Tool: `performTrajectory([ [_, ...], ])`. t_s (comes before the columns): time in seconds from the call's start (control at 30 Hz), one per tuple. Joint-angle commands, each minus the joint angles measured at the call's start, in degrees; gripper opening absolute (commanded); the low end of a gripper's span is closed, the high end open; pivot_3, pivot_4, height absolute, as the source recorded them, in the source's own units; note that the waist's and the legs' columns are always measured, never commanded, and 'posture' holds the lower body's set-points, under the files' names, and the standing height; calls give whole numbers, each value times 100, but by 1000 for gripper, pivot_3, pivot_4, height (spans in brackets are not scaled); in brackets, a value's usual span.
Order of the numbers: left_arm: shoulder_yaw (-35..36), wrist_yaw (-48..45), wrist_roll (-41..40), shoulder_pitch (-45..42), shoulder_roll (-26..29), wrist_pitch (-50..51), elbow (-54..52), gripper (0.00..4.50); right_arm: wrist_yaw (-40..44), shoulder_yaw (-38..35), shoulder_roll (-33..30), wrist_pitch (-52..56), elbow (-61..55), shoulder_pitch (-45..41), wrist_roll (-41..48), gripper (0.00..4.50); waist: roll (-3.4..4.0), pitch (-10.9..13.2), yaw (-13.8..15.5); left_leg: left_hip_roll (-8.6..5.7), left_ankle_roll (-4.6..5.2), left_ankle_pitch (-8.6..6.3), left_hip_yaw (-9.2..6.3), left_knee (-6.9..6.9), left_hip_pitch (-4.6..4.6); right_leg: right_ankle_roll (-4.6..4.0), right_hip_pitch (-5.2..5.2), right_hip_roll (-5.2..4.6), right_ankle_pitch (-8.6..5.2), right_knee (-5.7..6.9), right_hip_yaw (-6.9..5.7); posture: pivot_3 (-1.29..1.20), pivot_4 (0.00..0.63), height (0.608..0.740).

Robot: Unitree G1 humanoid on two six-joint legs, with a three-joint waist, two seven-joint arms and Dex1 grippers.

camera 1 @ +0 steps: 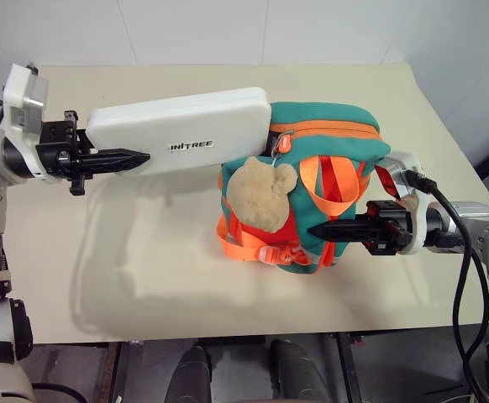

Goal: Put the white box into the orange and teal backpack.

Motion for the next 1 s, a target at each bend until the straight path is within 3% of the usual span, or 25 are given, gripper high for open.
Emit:
performTrajectory([
  [0.03,-194,-174,472,-192,171,-277,196,1298,-2,-135,23,-40,-191,65,126,24,0,0,14,0,0,0,0,0,0,0,0,0,0,0,0,0,150,740],
  [0.17,-483,-431,652,-346,66,-299,166,1298,-28,-139,67,-53,-200,61,138,24,0,0,47,0,1,0,0,0,-2,0,0,0,0,0,0,0,150,740],
  [0.33,-991,-653,801,-809,-454,-224,-19,1298,-50,-95,163,-98,-157,-17,99,24,0,0,88,0,1,0,0,4,-2,1,1,1,0,3,0,0,150,740],
  [0.73,-1877,-69,1260,-1804,-2431,15,-346,1298,-181,23,454,-210,-135,-187,22,24,0,0,80,-1,7,-4,-2,12,-10,12,0,3,-5,4,1,0,150,740],
  [1.0,-2023,175,1487,-1444,-2624,302,-560,1298,-329,-64,568,-192,-260,-92,69,24,2,1,71,0,11,-6,-3,19,-10,13,0,3,-5,10,1,0,150,740],
])
